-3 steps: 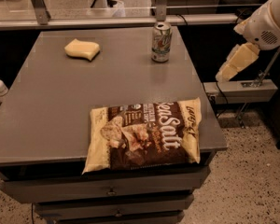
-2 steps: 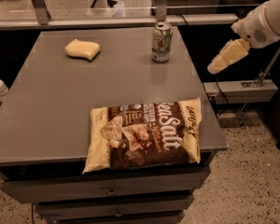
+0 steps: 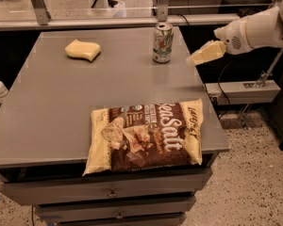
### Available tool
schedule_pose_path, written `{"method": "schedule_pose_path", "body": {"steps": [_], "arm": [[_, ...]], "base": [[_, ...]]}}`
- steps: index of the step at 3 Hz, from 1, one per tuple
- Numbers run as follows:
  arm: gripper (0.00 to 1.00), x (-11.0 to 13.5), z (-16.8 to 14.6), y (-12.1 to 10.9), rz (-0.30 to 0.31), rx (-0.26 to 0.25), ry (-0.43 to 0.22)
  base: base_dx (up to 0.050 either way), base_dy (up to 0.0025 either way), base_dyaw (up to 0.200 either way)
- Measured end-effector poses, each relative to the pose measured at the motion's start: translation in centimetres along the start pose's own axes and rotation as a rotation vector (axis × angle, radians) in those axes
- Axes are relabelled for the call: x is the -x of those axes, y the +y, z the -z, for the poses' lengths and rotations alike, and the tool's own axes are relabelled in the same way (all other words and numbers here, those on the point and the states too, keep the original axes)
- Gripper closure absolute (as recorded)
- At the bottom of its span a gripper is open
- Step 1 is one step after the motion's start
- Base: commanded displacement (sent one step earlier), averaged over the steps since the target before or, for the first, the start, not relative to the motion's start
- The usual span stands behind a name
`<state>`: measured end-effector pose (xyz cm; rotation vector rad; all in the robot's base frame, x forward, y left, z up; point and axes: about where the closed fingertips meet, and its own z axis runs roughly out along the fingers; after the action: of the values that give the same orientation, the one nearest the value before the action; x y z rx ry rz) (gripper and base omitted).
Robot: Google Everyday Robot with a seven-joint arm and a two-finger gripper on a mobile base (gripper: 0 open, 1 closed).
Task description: Pick 7up can
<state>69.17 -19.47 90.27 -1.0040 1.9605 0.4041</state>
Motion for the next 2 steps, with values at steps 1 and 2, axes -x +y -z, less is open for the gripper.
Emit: {"method": "schedule_pose_path", "body": {"steps": [1,2], "arm": [[0.00,2.4,-3.5,0.4,-0.014,0.025,-0.143],[0.00,4.8,-6.8,0.5,0.003,0.039,-0.236]], "base": [[0.000,0.00000,0.000],[0.000,0.00000,0.000]]}}
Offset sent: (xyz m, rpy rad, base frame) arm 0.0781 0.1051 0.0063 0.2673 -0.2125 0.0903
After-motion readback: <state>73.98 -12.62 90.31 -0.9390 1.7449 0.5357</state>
